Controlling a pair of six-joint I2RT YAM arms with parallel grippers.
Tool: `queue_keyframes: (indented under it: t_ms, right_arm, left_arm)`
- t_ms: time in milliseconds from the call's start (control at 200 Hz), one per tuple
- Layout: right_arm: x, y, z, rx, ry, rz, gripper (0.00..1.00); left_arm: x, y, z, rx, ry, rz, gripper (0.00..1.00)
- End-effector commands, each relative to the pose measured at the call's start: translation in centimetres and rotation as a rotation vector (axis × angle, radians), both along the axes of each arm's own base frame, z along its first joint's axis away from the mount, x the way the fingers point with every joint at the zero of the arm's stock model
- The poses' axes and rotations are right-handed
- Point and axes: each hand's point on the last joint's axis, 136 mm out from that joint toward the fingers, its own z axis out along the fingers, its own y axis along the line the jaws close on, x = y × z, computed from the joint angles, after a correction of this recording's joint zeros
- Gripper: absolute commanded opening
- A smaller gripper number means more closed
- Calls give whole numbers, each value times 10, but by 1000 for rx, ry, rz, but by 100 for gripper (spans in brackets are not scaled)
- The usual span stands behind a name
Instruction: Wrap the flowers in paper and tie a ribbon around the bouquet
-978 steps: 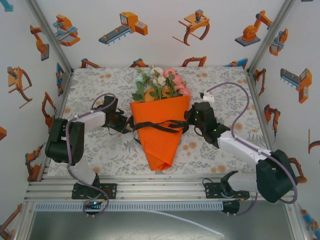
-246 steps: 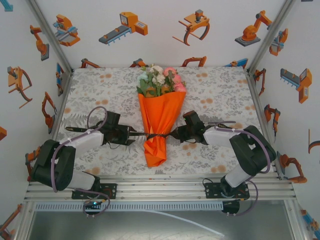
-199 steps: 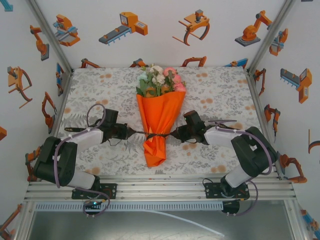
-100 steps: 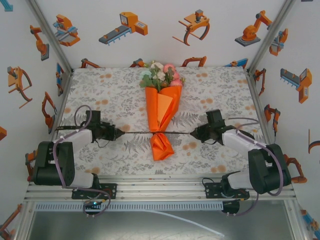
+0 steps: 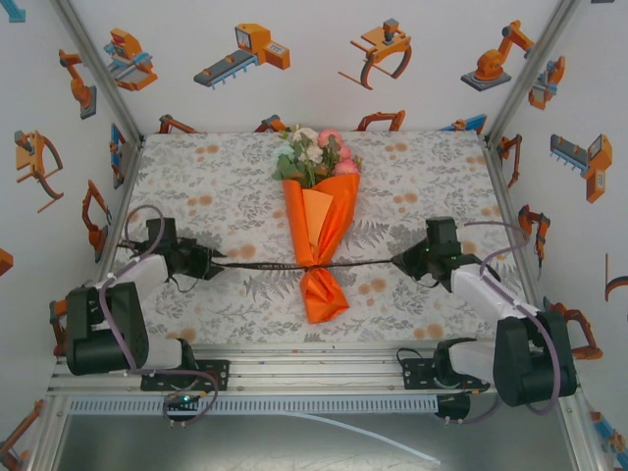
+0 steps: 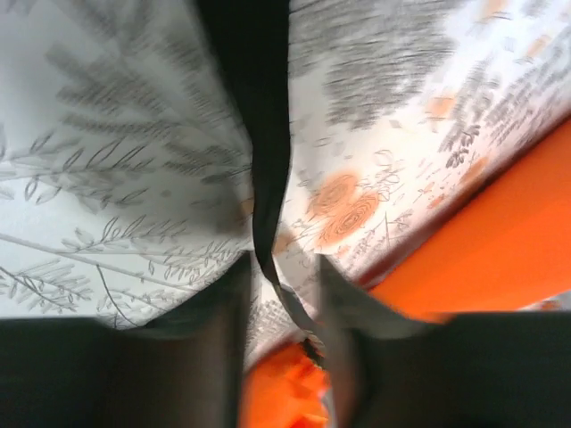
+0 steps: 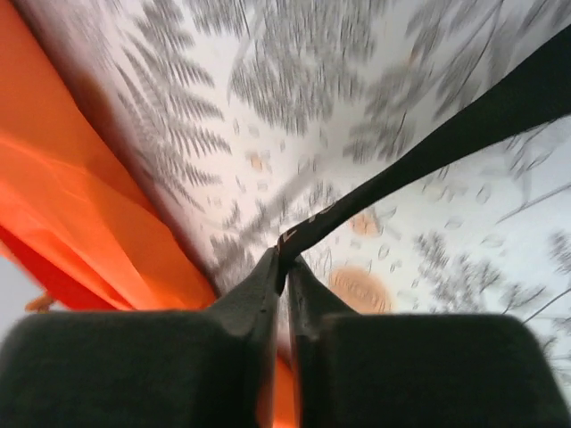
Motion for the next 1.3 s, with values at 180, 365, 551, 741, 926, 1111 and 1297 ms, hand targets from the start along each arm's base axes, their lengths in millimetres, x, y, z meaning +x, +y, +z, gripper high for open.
queue_keyframes:
  t_ms: [180,365,551,741,926,1111,1297]
  right_arm:
    - [31,7,94,-519,-279,671,59]
    - [5,15,58,-733,-180,1321,57]
    - [-4,13,6,-669,-13,1567,59]
    - [0,-24,-34,-767,222,1609,60]
    - [-1,-32,-46,-751,243,1596,62]
    - [9,-25,-40,-727,181,1582,62]
    - [24,-16,-43,-700,139,1590,62]
  left_arm:
    - [46,-17,117,560,-370,-535,66]
    - [32,-81,158,712,-551,-1018,68]
    - [-7,-115,145,993,-524,-1586,68]
    - [-25,-127,128,1011,-551,-1753,68]
    - [-25,-131,123,1020,-592,-1751,74]
    - [-27,-133,121,1015,-608,-1757,81]
    - [-31,-140,119,970,-636,-1779,85]
